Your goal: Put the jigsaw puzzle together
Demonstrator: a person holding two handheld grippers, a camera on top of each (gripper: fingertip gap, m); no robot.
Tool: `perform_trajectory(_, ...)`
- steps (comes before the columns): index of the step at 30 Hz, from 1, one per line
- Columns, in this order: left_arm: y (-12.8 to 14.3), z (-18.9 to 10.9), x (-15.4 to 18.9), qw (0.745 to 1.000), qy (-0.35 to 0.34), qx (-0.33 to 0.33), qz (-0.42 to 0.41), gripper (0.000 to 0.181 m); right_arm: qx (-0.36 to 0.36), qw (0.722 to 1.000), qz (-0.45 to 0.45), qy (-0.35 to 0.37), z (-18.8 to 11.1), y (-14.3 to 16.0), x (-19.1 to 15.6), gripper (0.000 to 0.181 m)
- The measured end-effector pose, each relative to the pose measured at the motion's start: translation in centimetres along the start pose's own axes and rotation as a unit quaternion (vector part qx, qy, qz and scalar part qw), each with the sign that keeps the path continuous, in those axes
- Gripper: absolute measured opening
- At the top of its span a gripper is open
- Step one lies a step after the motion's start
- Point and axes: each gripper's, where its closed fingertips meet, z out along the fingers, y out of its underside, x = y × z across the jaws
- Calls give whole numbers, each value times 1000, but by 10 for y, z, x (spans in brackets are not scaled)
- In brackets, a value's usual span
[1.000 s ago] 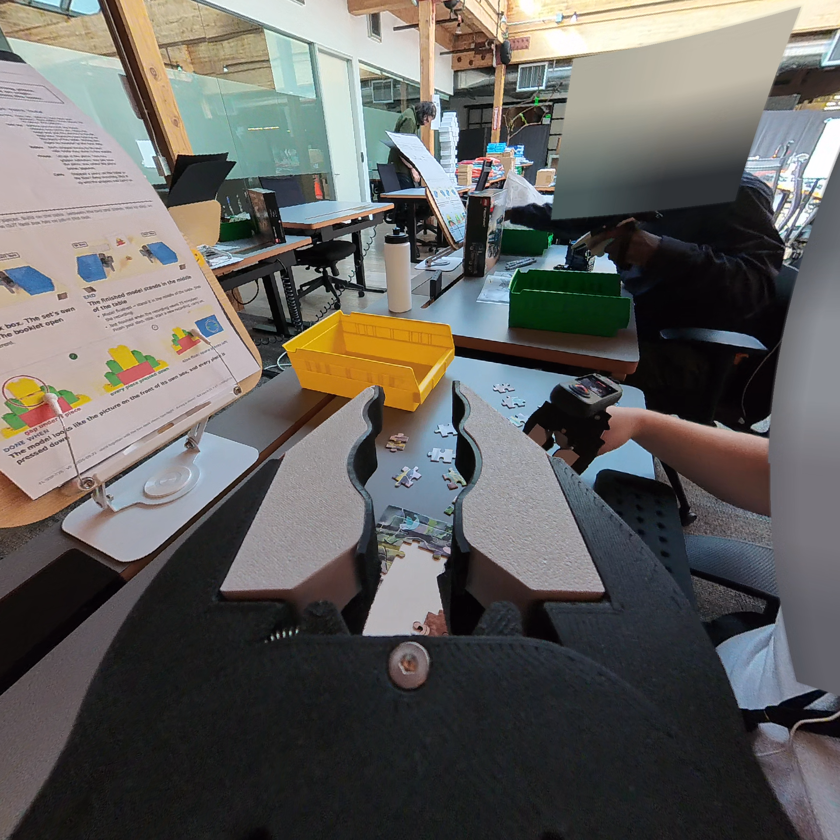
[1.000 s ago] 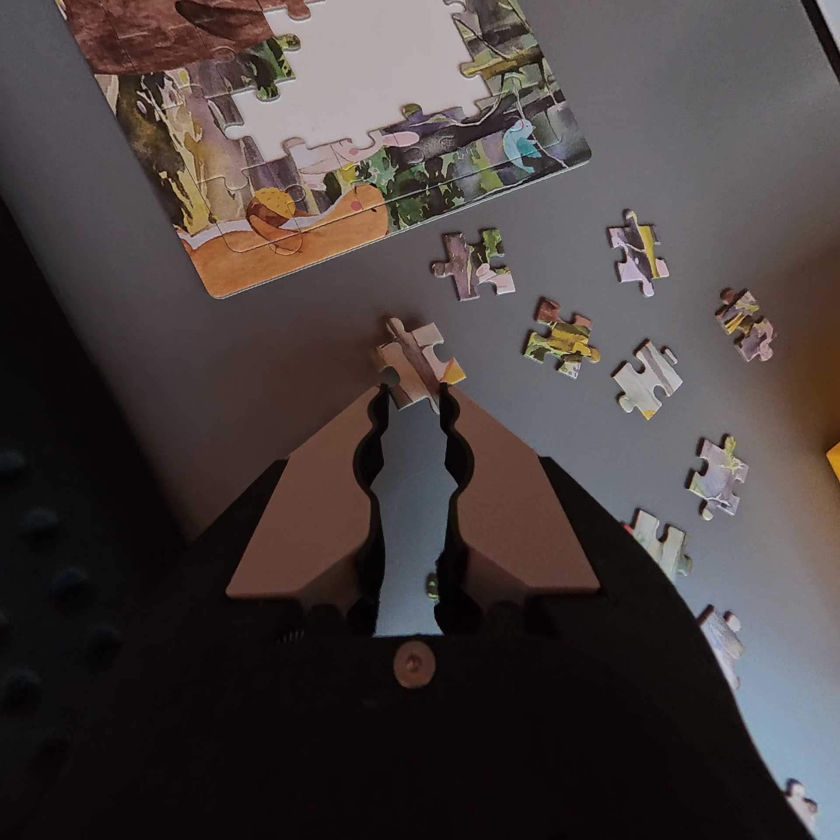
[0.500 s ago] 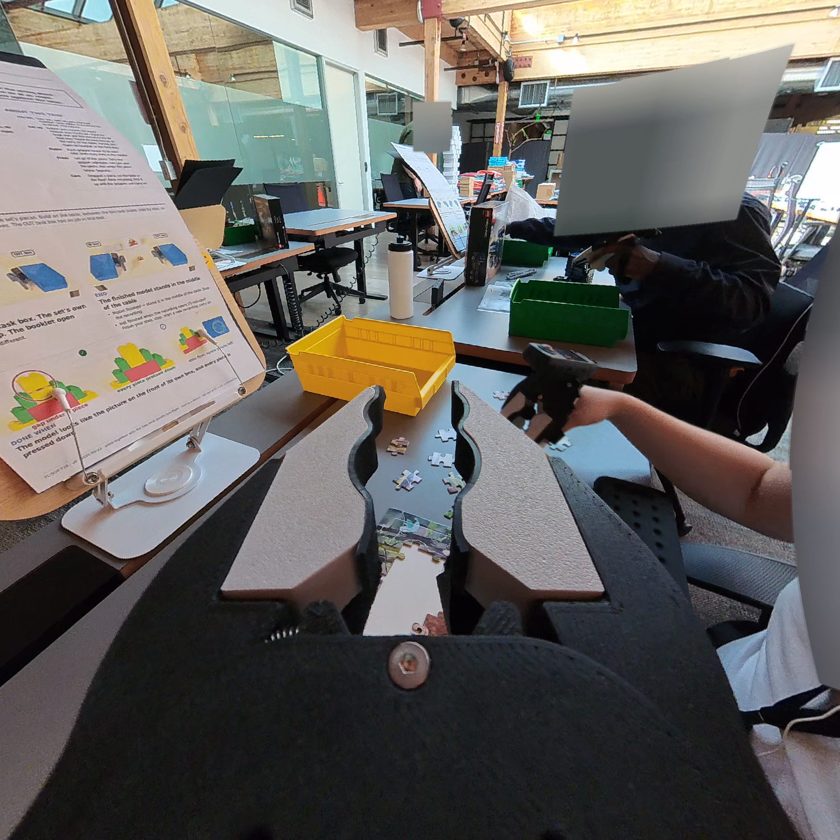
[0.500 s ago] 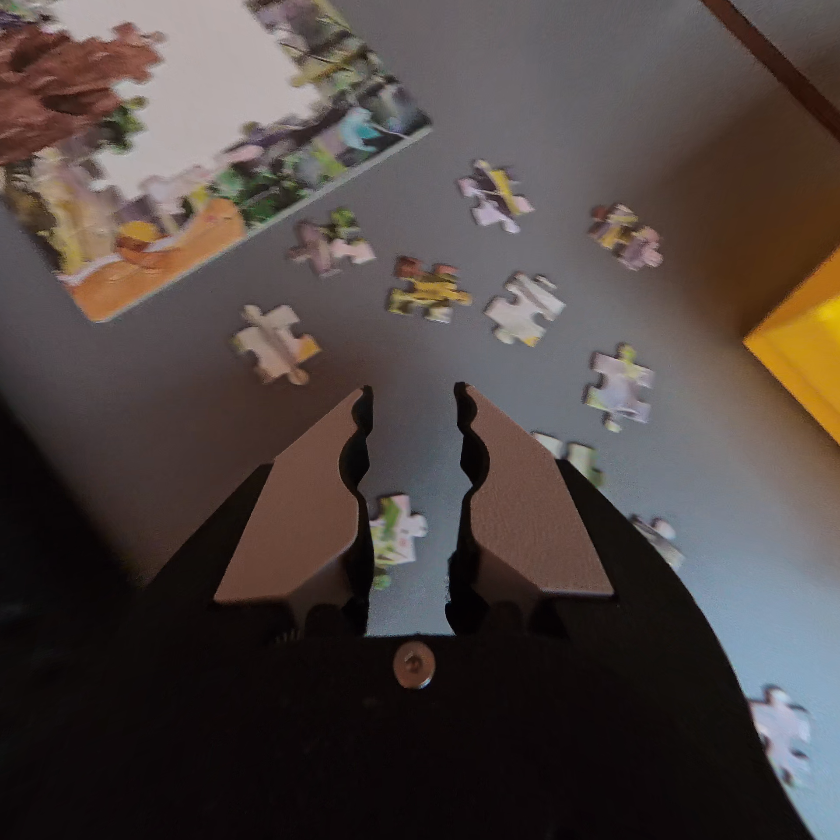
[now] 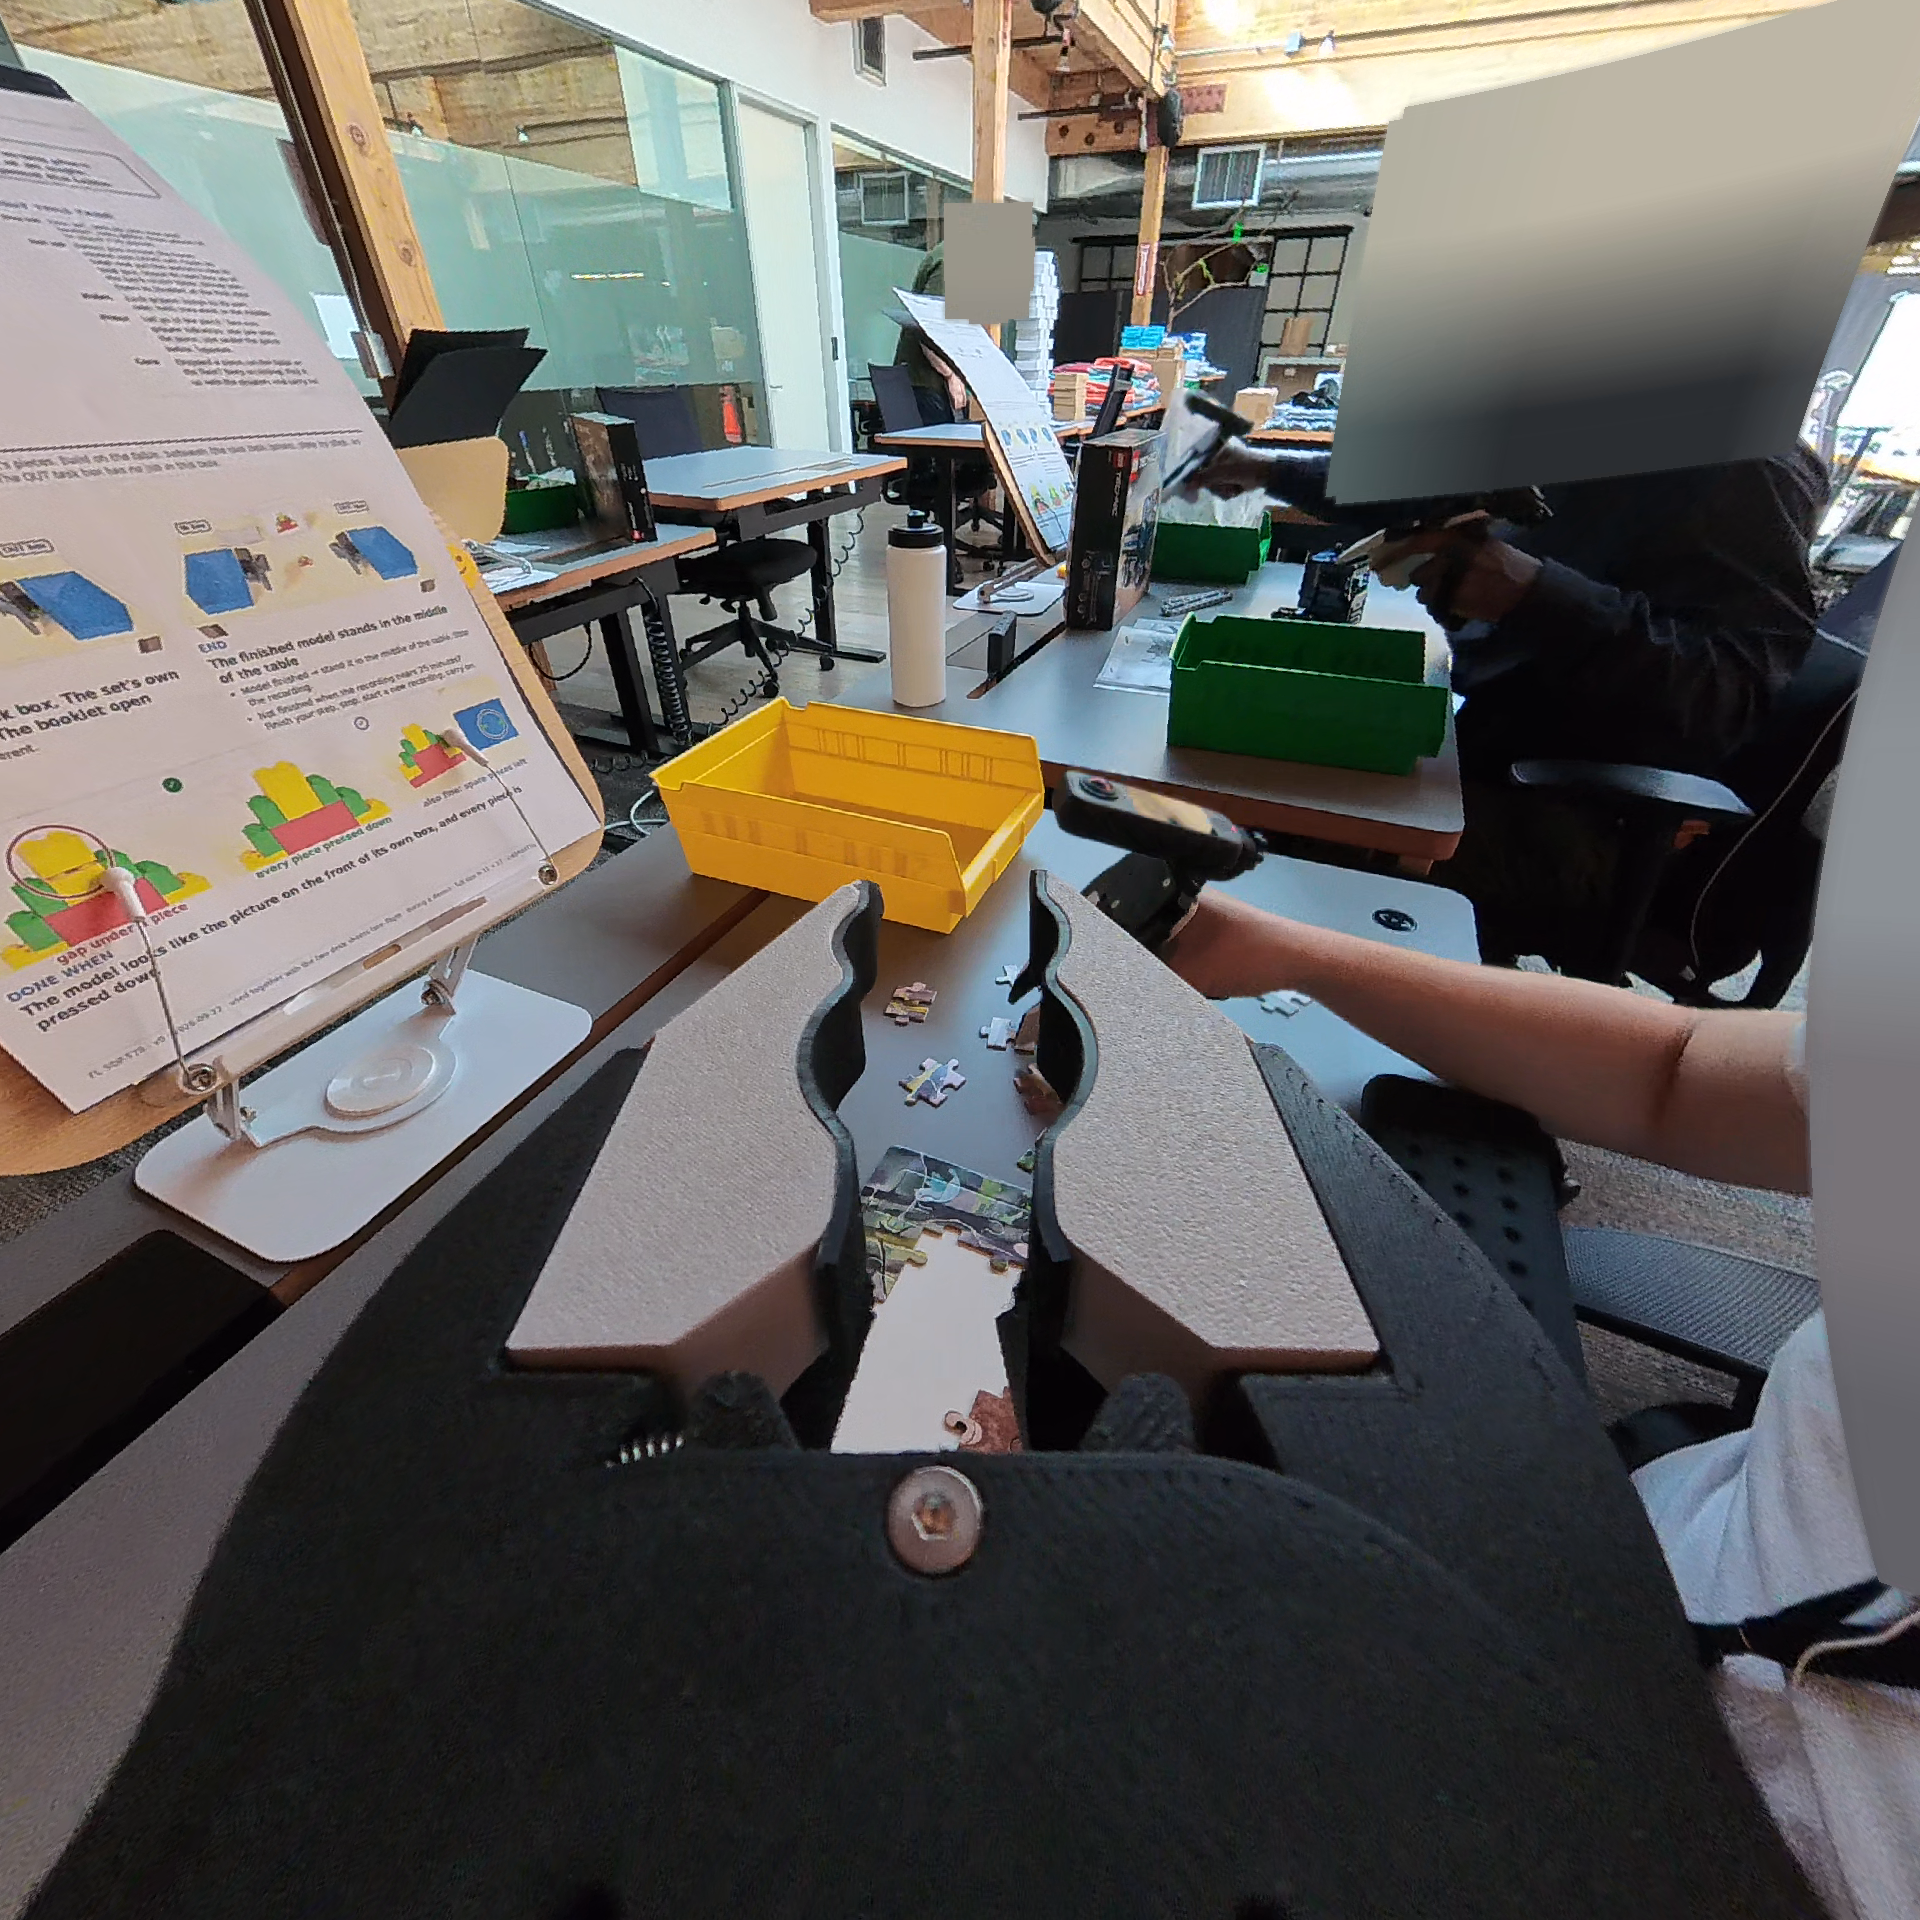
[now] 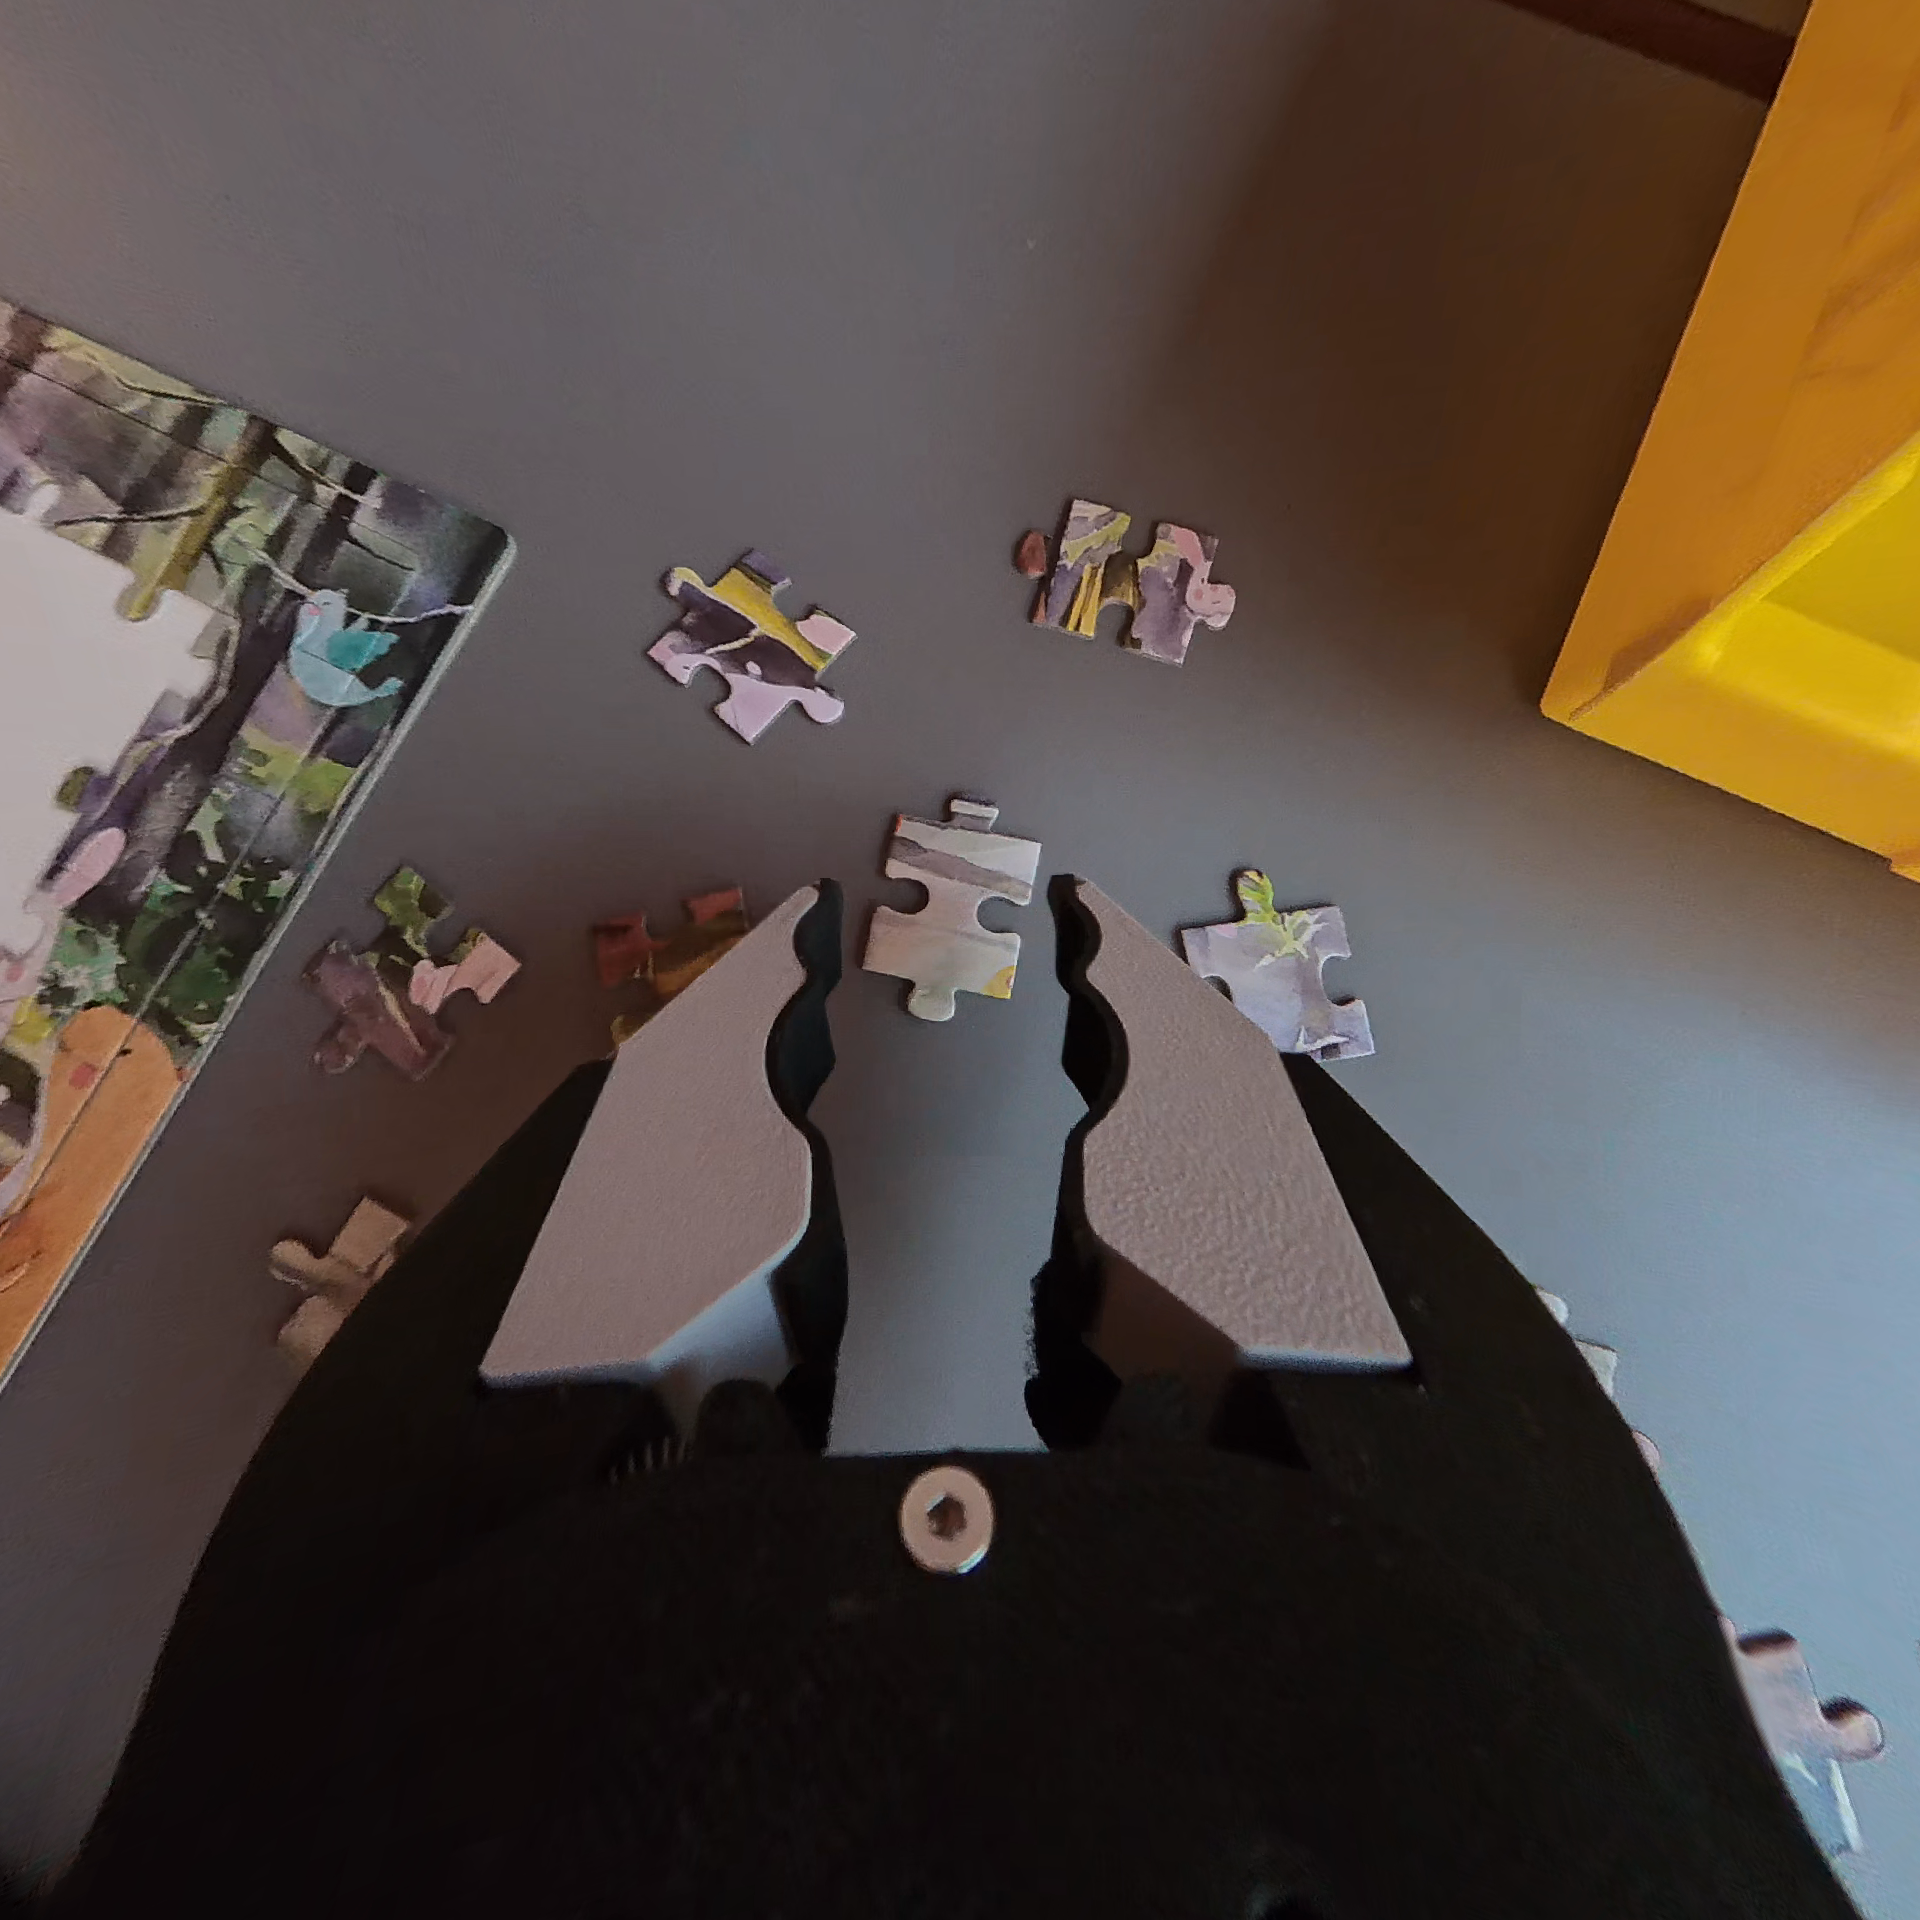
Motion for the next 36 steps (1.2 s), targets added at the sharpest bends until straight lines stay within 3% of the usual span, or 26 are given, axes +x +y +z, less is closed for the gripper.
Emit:
perform_trajectory(4,2,1,0,1000,-1,-5,1,26,-32,999,-24,24,5,11,0,37)
perform_trajectory(6,1,0,0,1000,-1,-3,3,26,-35,999,-28,4,4,15,-3,29)
perform_trajectory(12,0,1,4,1000,7,-2,2,25,-40,991,-82,-93,-4,22,2,28)
perform_trajectory(13,1,1,4,1000,6,-4,4,25,-40,987,-99,-116,-8,23,0,0)
perform_trajectory(19,-2,-4,2,1000,1,3,3,25,0,988,-112,-109,-28,11,17,2)
perform_trajectory(22,-4,-7,1,1000,-1,7,2,25,5,991,-97,-97,-32,8,25,25)
perform_trajectory(24,-4,-6,1,1000,1,8,1,25,12,991,-92,-98,-29,6,26,29)
perform_trajectory(30,0,-2,2,1000,4,0,2,25,-18,976,-187,-106,-3,5,23,39)
perform_trajectory(36,0,-3,2,1000,4,-1,6,25,-56,974,-182,-123,12,7,25,38)
